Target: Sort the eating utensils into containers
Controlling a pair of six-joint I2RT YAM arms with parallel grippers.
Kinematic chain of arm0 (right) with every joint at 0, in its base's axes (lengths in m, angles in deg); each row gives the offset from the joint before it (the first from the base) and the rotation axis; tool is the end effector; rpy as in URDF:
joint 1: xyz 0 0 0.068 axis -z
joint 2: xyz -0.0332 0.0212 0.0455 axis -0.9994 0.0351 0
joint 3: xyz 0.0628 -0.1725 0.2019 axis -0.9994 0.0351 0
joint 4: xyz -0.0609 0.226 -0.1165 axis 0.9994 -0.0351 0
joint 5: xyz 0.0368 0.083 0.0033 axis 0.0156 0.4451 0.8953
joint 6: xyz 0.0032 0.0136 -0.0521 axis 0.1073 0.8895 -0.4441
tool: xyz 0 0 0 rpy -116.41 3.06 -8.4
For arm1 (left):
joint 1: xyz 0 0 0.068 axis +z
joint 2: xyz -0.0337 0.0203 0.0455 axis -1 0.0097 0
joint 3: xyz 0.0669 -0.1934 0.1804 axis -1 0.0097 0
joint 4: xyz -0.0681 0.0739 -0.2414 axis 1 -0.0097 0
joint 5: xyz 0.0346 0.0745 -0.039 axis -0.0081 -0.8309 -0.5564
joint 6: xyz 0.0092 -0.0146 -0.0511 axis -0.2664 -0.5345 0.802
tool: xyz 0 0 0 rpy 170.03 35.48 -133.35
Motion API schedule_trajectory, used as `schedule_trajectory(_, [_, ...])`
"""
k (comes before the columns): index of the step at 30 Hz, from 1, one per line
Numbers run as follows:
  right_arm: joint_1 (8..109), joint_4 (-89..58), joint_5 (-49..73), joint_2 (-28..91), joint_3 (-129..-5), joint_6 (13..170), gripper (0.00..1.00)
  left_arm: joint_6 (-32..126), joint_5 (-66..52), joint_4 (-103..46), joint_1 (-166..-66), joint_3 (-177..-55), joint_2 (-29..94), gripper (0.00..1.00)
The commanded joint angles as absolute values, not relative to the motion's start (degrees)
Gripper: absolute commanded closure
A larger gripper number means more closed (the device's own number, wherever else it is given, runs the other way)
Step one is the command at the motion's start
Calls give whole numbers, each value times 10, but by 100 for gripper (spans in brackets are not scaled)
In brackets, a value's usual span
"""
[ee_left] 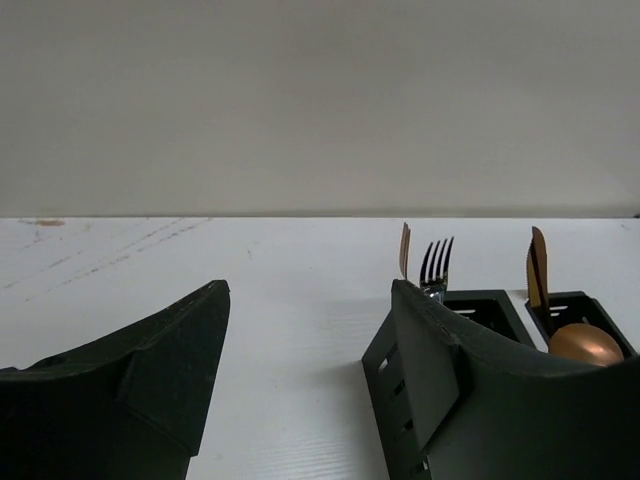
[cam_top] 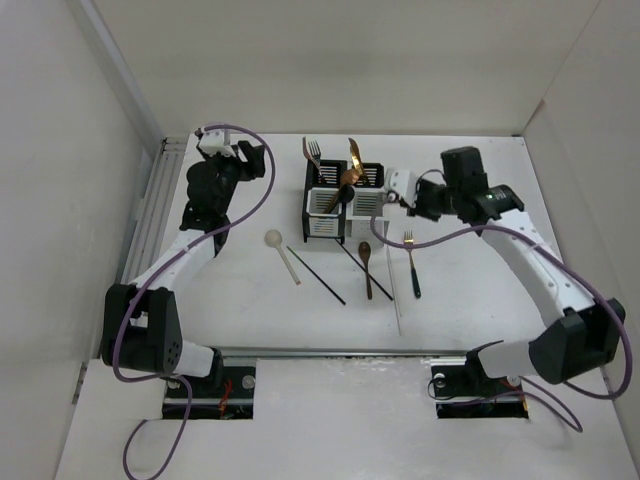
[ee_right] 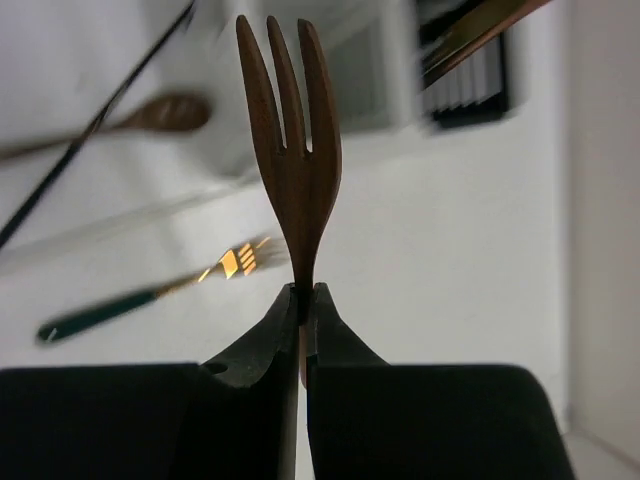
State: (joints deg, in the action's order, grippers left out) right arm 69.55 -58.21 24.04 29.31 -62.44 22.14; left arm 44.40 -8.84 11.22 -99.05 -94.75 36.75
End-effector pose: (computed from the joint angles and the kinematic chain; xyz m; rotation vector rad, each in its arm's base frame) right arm 0.2697 0.1026 0.3134 -1.6625 1.7324 0.0735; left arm 0.3185 -0.0578 0.3322 0.0956 1.3500 -0.3542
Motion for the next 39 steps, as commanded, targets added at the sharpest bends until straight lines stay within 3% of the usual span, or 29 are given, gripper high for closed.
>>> schedule_trajectory(1, [696, -434, 372, 251, -693, 302, 100, 432, -114, 115, -987, -941, 342, 37])
schedule_trajectory(2, [696, -367, 398, 241, -693, 389, 100, 432, -114, 107, -987, -941, 342, 37])
schedule_trajectory(3, [696, -187, 426, 240, -666, 449, 100, 432, -119, 99, -987, -941, 342, 37])
schedule_trajectory(4, [696, -185, 427, 240, -644, 515, 100, 432, -119, 94, -987, -941, 342, 37])
schedule_trajectory(5, [684, 10, 413, 254, -629, 632, 100, 432, -119, 88, -987, -941, 342, 37])
schedule_trajectory(8, [646, 230, 351, 327, -647, 742, 100, 438, -124, 60, -987, -941, 342, 37])
schedule_trajectory(12, [610, 308, 314, 494, -743, 795, 100, 432, -129, 39, -987, -941, 323, 37])
schedule_trajectory(15, [604, 382, 296, 547, -753, 835, 100, 417, -158, 23, -987, -941, 306, 37])
schedule_trajectory(23, [587, 347, 309, 610, -751, 856, 100, 405, -182, -5, -987, -911, 287, 37])
schedule_trajectory(34, [587, 265, 236, 625, -701, 856, 99, 410, -182, -11, -987, -911, 287, 37])
schedule_trajectory(39, [587, 251, 216, 638, -708, 845, 92, 416, -171, -11, -987, -911, 287, 37])
